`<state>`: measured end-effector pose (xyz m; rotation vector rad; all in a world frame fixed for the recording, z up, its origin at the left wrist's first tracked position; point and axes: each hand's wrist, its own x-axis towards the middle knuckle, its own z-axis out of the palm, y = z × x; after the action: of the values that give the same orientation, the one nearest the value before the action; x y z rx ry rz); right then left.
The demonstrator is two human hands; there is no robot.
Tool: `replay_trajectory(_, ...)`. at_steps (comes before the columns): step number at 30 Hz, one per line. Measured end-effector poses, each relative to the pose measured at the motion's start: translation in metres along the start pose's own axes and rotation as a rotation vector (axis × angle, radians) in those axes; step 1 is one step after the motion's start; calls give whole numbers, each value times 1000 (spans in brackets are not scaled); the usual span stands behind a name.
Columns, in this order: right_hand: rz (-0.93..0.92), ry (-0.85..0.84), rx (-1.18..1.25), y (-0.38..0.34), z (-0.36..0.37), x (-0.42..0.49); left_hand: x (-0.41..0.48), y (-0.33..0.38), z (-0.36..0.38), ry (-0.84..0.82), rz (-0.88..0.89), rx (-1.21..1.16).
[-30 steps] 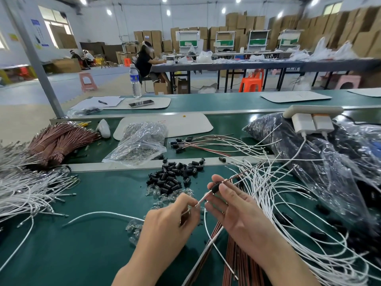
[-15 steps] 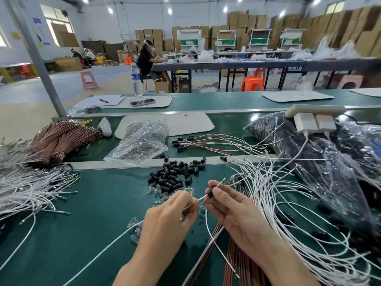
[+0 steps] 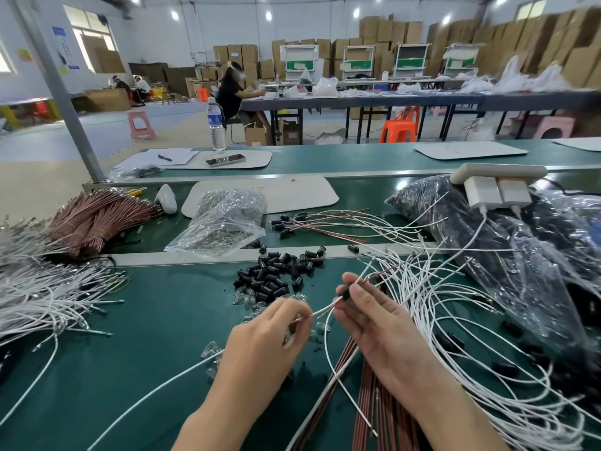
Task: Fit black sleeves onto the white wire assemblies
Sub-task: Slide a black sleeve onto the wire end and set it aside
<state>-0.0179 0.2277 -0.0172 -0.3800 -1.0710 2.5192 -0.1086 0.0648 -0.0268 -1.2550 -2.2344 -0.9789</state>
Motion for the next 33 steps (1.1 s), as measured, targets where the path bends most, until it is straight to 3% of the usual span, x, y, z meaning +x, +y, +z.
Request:
replay_trajectory(5,1,-53,-146,6,6,-3,0,0,2,-15,36,17)
replay_trajectory(11,-49,46,-12,-4,0,0,2,-2,-3,7,-10,13)
replay_trajectory(16,-32,-10,-102,4,6,-3,0,0,-3,23,-20,-31)
replay_trajectory(24,-118,20,-131,-3,5,-3,1,-15,-8,-102,-121,-132)
replay_trajectory(33,-111,-92,-254,6,14,-9,-1,-9,-5,-119,-121,-248)
